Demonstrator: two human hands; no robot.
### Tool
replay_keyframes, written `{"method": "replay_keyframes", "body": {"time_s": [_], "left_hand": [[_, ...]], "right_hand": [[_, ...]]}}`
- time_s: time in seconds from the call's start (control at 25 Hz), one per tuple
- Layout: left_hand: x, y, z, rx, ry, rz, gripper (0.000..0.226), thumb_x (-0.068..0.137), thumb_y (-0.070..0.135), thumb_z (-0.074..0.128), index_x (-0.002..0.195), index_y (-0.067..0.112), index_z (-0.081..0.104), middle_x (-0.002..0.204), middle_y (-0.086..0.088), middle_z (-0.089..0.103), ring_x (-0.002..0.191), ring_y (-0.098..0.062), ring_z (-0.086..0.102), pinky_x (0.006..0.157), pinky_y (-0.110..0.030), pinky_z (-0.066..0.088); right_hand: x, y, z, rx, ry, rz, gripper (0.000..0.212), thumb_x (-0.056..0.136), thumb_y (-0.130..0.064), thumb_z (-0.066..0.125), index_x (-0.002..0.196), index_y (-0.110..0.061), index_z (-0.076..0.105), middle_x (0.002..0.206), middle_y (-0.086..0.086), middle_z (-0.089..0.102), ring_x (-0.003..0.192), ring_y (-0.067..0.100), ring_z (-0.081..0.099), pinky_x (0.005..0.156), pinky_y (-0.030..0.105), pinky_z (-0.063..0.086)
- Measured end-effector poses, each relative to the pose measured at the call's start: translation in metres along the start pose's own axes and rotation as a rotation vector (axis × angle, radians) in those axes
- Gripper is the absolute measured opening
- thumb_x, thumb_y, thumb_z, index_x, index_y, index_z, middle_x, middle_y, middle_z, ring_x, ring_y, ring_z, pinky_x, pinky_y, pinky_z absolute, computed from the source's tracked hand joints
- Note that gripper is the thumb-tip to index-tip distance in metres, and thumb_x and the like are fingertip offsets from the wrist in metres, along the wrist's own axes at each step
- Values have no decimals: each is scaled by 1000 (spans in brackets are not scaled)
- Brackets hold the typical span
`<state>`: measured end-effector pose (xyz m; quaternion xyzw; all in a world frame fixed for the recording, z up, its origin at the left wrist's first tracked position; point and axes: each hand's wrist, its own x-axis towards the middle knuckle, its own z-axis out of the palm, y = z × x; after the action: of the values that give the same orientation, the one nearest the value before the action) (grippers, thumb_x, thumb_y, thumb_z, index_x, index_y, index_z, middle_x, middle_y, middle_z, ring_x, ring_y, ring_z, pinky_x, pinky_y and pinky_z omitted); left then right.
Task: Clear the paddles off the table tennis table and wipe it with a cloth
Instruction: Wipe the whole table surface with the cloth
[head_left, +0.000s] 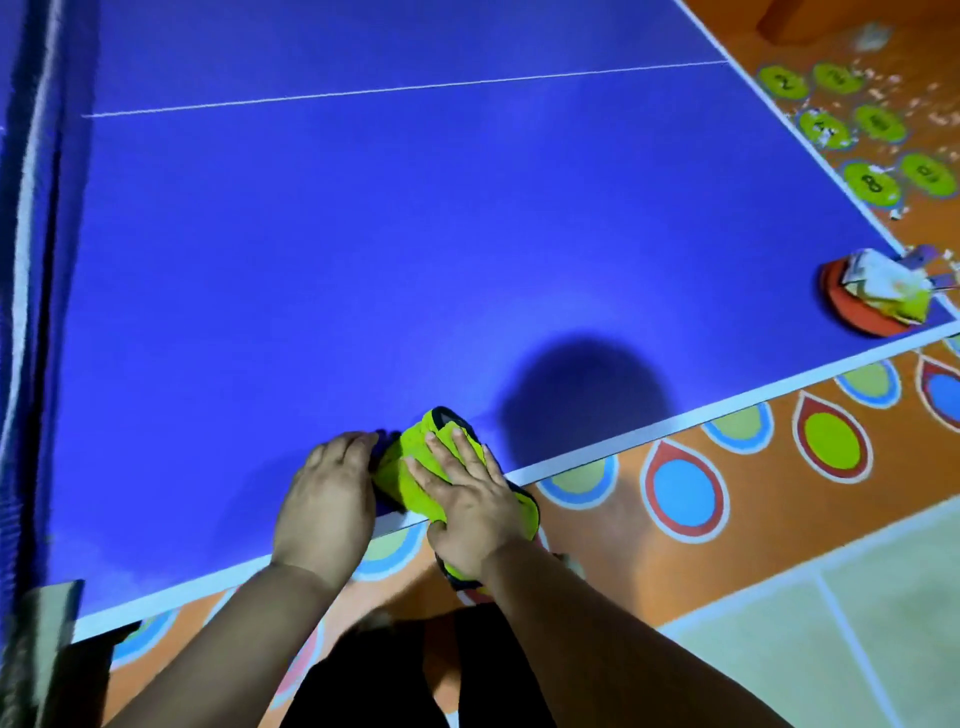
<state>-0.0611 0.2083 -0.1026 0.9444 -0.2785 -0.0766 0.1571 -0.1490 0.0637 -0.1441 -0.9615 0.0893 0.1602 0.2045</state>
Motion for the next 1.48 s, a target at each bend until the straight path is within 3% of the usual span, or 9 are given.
{"method": "replay_keyframes", "body": {"time_s": [0.2, 0.32, 0.64, 0.8, 0.92, 1.08, 1.16, 1.32, 1.48], "left_hand": [[40, 85, 33, 53, -13, 90, 40, 67, -5, 54, 104, 5, 66, 97, -11, 68, 83, -33, 64, 69, -37, 54], [61, 146, 47, 38, -34, 114, 52, 56, -17, 67, 103, 5, 68, 96, -9, 68, 83, -31, 64, 68, -35, 55], [98, 258, 76, 22, -14, 25, 48, 66, -16, 60, 109, 7, 67, 105, -9, 67, 93, -31, 63, 76, -36, 53], [101, 270, 70, 7, -26, -46, 45, 73, -12, 58, 113, 8, 65, 111, -7, 65, 98, -29, 61, 79, -35, 51], [105, 276, 70, -1, -82, -34, 41, 80, -3, 56, 119, 10, 62, 114, -7, 64, 101, -30, 59, 81, -34, 49], [129, 297, 93, -101, -264, 28, 49, 89, 20, 39, 138, 20, 41, 136, -1, 46, 123, -24, 41, 98, -26, 36], [144, 306, 111, -198, -324, 6, 53, 88, 25, 49, 139, 20, 36, 137, -2, 44, 126, -22, 39, 99, -24, 32], [153, 313, 127, -234, -366, -101, 46, 79, 34, 64, 122, 21, 50, 122, -3, 57, 116, -22, 51, 86, -27, 40], [164, 304, 93, -325, -186, -51, 17, 77, 20, 60, 94, 21, 58, 98, -2, 60, 102, -23, 54, 71, -28, 38]], "right_hand": [[-20, 99, -33, 66, 39, 94, 78, 85, -25, 52, 149, -46, 13, 157, -20, -12, 139, 4, -27, 117, 33, -14], [-27, 169, -62, 89, 24, 161, 80, 84, -22, 53, 149, -47, 13, 151, -24, -19, 140, 4, -25, 118, 33, -11], [-39, 305, -131, 93, -28, 256, 79, 85, -23, 52, 150, -44, 12, 158, -17, -12, 146, 13, -19, 120, 34, 2], [-35, 323, -151, 130, -40, 227, 73, 86, -32, 56, 148, -45, 21, 159, -17, -3, 147, 11, -9, 118, 36, 11], [-25, 335, -166, 274, 135, 202, 64, 86, -24, 62, 143, -37, 38, 159, -9, 15, 145, 15, 15, 111, 31, 27], [-11, 338, -171, 207, 136, 286, 82, 84, -14, 63, 152, -27, 19, 157, -1, 21, 137, 26, 27, 106, 35, 34], [-1, 334, -168, 168, 82, 345, 87, 84, -17, 65, 153, -20, 13, 146, 6, 35, 128, 29, 34, 103, 32, 33], [11, 331, -181, 145, -63, 428, 53, 78, -23, 73, 126, -10, 52, 126, 11, 58, 116, 25, 54, 83, 26, 42], [14, 312, -227, 234, -102, 370, 36, 74, -27, 80, 102, -15, 61, 105, 10, 60, 96, 19, 57, 66, 22, 35]]}}
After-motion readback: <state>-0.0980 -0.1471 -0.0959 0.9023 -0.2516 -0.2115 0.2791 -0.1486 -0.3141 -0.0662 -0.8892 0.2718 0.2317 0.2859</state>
